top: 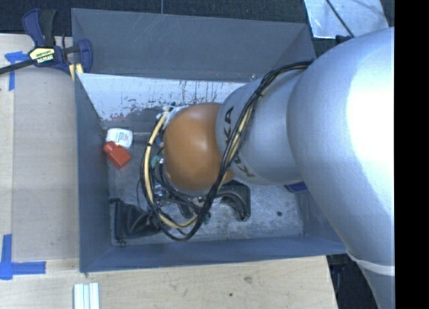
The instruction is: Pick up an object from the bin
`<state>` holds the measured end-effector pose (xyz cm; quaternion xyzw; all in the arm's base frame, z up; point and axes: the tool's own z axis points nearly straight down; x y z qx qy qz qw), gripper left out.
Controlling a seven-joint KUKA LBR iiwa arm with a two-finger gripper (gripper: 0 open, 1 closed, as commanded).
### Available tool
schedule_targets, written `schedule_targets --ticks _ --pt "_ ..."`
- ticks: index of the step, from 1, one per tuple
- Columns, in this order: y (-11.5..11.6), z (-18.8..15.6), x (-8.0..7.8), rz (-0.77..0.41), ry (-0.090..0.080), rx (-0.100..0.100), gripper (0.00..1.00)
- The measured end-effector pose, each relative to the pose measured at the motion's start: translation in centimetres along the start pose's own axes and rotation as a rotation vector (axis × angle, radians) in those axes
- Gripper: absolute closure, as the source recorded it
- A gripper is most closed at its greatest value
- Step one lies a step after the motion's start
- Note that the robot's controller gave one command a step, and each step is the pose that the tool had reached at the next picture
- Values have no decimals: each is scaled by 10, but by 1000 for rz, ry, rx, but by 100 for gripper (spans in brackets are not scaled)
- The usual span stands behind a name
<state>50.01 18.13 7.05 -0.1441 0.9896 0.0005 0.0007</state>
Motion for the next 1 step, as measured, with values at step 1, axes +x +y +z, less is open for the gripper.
schedule_targets --ticks 1 --pt "8 -148 -4 17 -10 0 100"
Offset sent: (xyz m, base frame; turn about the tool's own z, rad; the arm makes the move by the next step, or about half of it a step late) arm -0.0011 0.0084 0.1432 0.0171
